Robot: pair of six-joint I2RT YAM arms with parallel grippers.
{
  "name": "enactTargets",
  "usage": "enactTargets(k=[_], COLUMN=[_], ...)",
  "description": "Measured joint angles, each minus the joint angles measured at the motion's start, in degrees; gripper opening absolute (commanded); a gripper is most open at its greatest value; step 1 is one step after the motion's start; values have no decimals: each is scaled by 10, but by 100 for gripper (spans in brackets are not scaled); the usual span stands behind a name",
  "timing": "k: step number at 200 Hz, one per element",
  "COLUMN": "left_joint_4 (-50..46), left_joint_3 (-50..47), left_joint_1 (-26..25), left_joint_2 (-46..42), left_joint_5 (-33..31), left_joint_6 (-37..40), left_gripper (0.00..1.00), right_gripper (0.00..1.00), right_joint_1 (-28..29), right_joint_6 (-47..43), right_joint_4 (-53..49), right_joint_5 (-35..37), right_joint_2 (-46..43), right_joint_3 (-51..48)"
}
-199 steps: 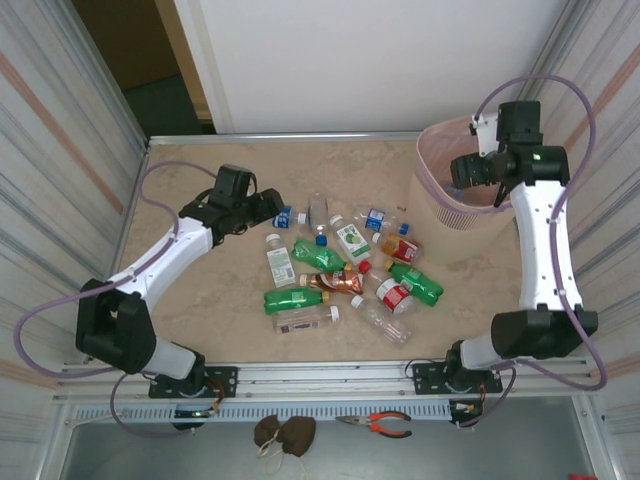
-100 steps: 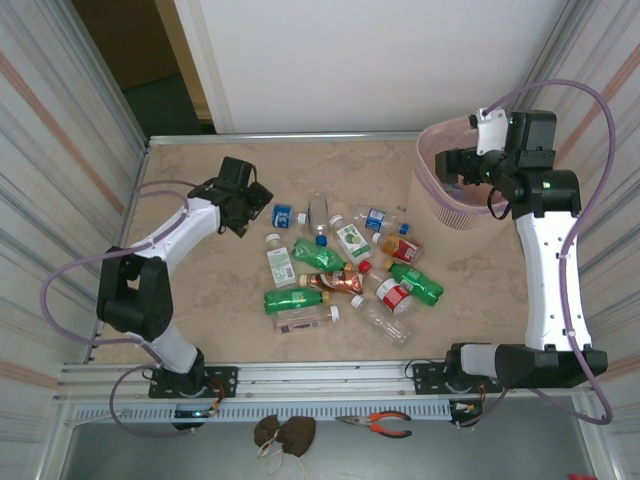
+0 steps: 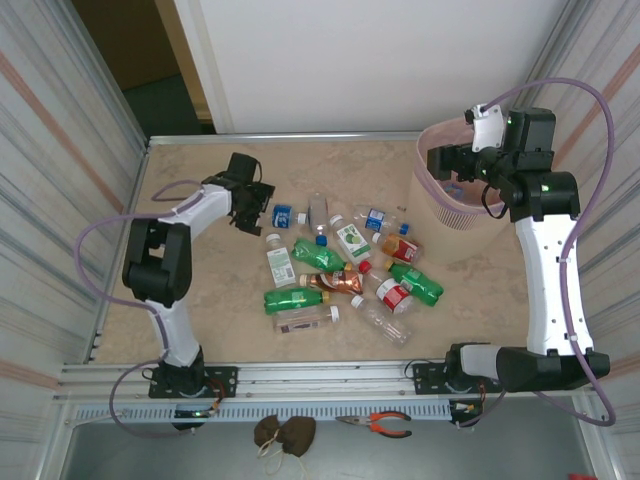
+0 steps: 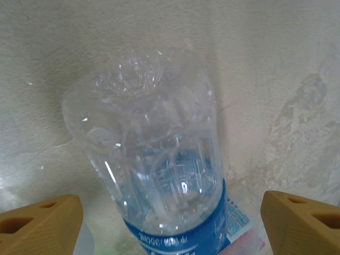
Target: Put the plastic bottles in the bin
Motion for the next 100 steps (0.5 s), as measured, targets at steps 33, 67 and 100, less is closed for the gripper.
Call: enactTargets(k=[33,67,100], left_joint_4=[0,-4,-9], left_joint_3=[5,18,37], left_joint_1=[0,1,2], left_joint_2=[23,45,57], left_joint_5=[8,9,2], left_joint_6=[-38,-61,-71], left_gripper=[83,77,68], right_gripper=[92,93,93], right_joint_1=[0,0,4], right_joint_6=[0,0,0], right_joint_4=[1,4,5], right_joint_5=[0,0,0], right_joint_2=[0,-2,-3], right_joint_3=[-1,-9,-12])
